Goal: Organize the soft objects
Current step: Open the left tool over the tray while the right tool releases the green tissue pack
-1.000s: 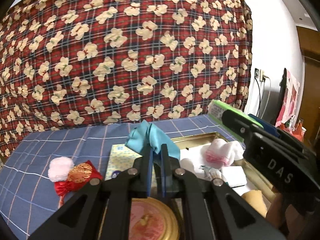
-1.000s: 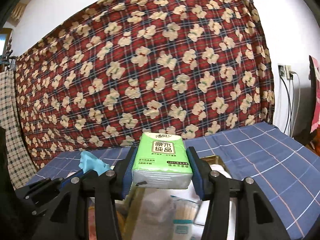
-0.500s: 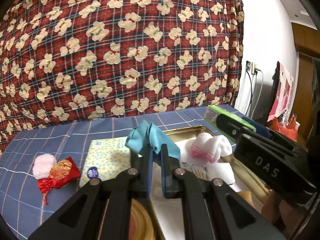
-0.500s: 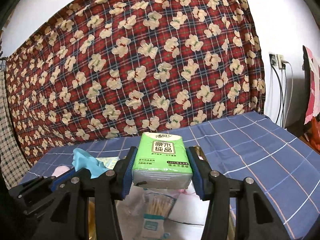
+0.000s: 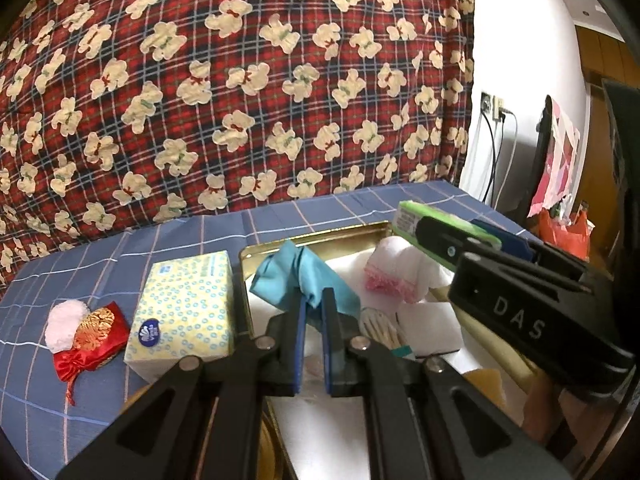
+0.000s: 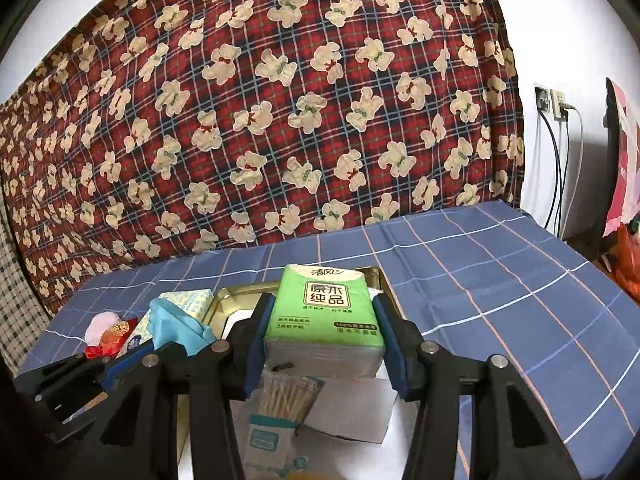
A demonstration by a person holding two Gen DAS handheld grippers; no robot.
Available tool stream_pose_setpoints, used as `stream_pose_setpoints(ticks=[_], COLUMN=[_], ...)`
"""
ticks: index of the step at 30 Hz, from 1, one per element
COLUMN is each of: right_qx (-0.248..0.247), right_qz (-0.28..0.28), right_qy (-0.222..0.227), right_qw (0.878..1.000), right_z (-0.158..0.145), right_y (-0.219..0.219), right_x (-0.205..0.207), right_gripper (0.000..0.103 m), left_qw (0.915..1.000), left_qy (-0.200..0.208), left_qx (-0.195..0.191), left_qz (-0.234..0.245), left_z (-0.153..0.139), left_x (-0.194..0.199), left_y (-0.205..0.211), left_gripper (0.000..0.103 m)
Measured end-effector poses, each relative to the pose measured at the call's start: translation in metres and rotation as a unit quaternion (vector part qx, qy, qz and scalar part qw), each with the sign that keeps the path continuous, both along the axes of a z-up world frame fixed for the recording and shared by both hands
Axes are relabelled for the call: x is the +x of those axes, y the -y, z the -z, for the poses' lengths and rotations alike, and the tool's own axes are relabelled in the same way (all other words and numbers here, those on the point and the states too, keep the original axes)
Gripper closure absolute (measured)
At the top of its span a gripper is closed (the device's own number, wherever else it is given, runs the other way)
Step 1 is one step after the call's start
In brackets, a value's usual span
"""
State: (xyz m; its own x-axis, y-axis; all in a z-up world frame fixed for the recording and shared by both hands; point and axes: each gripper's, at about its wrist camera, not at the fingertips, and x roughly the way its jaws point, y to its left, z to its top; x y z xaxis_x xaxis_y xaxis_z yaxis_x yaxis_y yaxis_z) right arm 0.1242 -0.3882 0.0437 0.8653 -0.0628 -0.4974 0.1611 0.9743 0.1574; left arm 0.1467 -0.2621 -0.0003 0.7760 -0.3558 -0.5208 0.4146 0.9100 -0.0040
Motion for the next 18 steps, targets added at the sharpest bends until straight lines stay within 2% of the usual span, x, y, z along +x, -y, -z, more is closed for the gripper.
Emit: stream_pose_setpoints(ticks=[3, 5, 6, 7, 8, 10, 12, 18], right_qx=[0.000, 0.006, 0.008, 0.010, 0.014, 0.015, 0.014, 0.016], right_qz=[0.000, -0.001, 0.000, 0.002, 0.004, 0.006, 0.007, 0.017], right_qy=[-0.004, -0.003, -0.003, -0.003, -0.001, 0.006, 0.009, 0.043], right_qw=[1.000, 1.000, 1.000, 1.000, 1.000, 1.000, 1.000, 0.999], right_z=[0.001, 0.000, 0.000, 0.000, 0.000, -0.001, -0.002, -0.013], right_y=[0.001, 0.002, 0.003, 0.004, 0.005, 0.005, 0.004, 0.002], right_x=[0.001, 0.000, 0.000, 0.000, 0.000, -0.002, -0.003, -0.014], right_gripper=[0.050, 0.043, 0.034, 0.029, 0.029, 0.029, 0.029, 0.028], left_qw=[0.9999, 0.9998, 0.9998, 0.9998, 0.9998, 0.9998, 0.9994, 0.9975], left_qy=[-0.008, -0.009, -0.006, -0.004, -0.001, 0.009, 0.028, 0.056], left_qx=[0.007, 0.015, 0.017, 0.019, 0.020, 0.020, 0.016, 0.002], left_qz=[0.004, 0.004, 0.002, 0.002, 0.004, 0.001, -0.012, -0.043], left_z=[0.004, 0.006, 0.006, 0.006, 0.005, 0.003, 0.000, -0.012], left_x=[0.001, 0.001, -0.001, -0.002, -0.004, -0.008, -0.014, -0.022], left_y=[0.003, 0.005, 0.006, 0.006, 0.006, 0.004, -0.005, -0.046], left_gripper=[0.097, 0.092, 0.091, 0.085, 0.081, 0.053, 0.040, 0.036])
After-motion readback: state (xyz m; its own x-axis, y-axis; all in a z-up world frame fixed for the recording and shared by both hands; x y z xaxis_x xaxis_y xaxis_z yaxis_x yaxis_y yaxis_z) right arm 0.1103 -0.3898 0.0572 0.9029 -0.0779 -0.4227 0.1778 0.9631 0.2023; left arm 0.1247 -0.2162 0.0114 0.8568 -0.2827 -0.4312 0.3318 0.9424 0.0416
